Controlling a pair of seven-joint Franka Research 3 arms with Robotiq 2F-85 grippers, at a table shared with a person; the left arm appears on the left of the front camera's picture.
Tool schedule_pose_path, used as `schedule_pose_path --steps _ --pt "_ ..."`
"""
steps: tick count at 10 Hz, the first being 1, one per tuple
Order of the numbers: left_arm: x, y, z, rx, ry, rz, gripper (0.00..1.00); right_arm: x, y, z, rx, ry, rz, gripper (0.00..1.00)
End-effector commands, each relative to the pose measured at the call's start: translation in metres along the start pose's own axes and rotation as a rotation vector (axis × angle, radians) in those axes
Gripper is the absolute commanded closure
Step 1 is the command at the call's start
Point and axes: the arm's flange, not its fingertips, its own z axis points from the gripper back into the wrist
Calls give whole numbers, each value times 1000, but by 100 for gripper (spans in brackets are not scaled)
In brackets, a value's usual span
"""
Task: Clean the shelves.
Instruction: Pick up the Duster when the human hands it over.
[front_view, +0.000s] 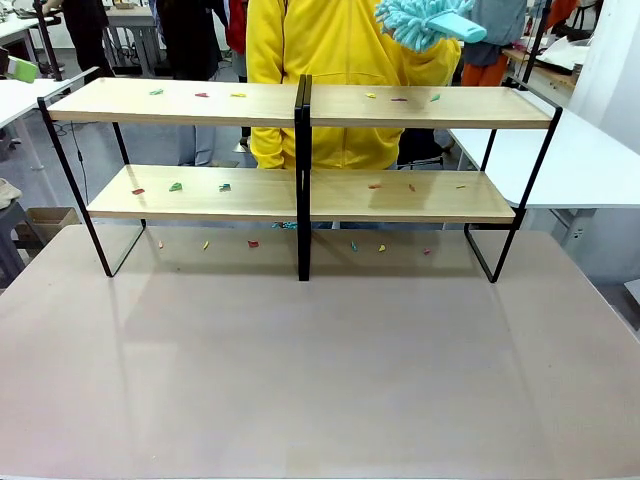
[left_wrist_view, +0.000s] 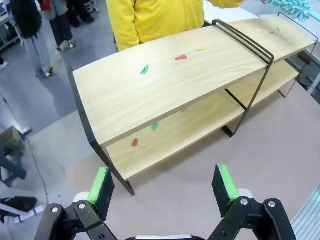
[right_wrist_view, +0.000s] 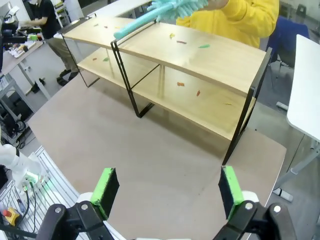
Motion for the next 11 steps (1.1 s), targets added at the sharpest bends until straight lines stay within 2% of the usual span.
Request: schedule_pose_path --steps 1,4,8,11 --pt "-1 1 1 -2 2 -11 0 5 2 -7 0 -37 7 0" --pt "-1 1 1 -2 2 -11 0 8 -4 -11 -11 -49 -13 0" --pt "-1 1 1 -2 2 -11 0 21 -27 -47 36 -43 -47 0" --pt "0 0 0 -3 -1 0 0 23 -30 -53 22 -46 -62 0"
